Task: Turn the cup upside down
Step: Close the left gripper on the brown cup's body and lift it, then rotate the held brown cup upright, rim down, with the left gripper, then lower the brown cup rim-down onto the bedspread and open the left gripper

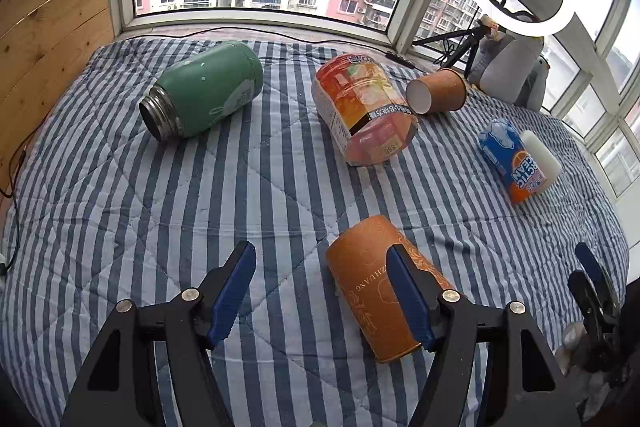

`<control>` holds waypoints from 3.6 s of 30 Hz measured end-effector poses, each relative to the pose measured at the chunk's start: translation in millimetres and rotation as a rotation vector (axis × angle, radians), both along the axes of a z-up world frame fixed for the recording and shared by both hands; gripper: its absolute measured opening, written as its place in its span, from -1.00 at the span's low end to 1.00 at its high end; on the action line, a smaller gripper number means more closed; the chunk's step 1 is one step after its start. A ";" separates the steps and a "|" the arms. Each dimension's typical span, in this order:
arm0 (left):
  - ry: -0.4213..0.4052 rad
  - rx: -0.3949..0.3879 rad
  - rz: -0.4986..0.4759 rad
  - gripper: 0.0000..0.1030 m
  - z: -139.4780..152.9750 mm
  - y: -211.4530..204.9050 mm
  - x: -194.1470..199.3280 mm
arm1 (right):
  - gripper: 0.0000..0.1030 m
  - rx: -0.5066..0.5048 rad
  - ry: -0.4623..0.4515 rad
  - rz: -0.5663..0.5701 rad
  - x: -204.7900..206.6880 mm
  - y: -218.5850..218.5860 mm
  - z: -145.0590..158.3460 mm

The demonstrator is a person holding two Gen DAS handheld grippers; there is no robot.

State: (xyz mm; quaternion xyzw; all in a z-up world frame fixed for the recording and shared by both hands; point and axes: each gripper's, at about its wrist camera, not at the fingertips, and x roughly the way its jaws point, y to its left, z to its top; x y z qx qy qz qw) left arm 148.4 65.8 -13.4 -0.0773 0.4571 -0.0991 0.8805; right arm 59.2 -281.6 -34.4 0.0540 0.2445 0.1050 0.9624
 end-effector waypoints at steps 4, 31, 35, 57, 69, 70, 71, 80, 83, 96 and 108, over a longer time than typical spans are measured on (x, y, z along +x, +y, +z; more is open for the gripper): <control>-0.022 -0.012 0.004 0.48 -2.6 12.6 -22.3 | 0.96 -0.020 0.018 0.014 6.7 9.8 3.8; 0.072 -0.221 0.063 0.57 -36.8 47.4 -27.1 | 0.96 -0.067 0.318 0.254 97.4 101.7 21.2; 0.084 -0.277 0.056 0.57 -38.0 42.7 -18.5 | 0.75 0.003 0.434 0.303 121.2 108.7 9.8; 0.137 -0.391 -0.090 0.15 -41.4 -7.6 11.0 | 0.21 0.166 0.699 0.456 153.3 144.2 -28.9; 0.091 -0.352 -0.153 0.06 -31.6 -38.3 7.4 | 0.00 0.178 0.626 0.446 136.9 131.2 -21.1; 0.078 -0.340 -0.161 0.06 -28.9 -42.8 6.4 | 0.00 0.185 0.607 0.442 134.2 127.5 -19.1; 0.067 -0.329 -0.170 0.05 -26.5 -46.6 5.0 | 0.00 0.185 0.584 0.439 131.2 124.0 -16.5; -0.038 -0.239 -0.237 0.05 -9.0 -94.9 8.1 | -0.01 0.215 0.401 0.360 117.4 80.6 0.8; -0.067 -0.202 -0.252 0.02 -6.1 -110.6 10.4 | -0.01 0.253 0.367 0.338 118.1 64.3 0.2; -0.130 -0.100 -0.307 -0.01 -16.7 -147.9 5.3 | -0.01 0.257 0.284 0.300 106.3 35.2 -7.2; -0.167 -0.012 -0.318 -0.01 -21.1 -156.5 -28.3 | -0.01 0.151 0.227 0.290 67.3 41.5 -3.6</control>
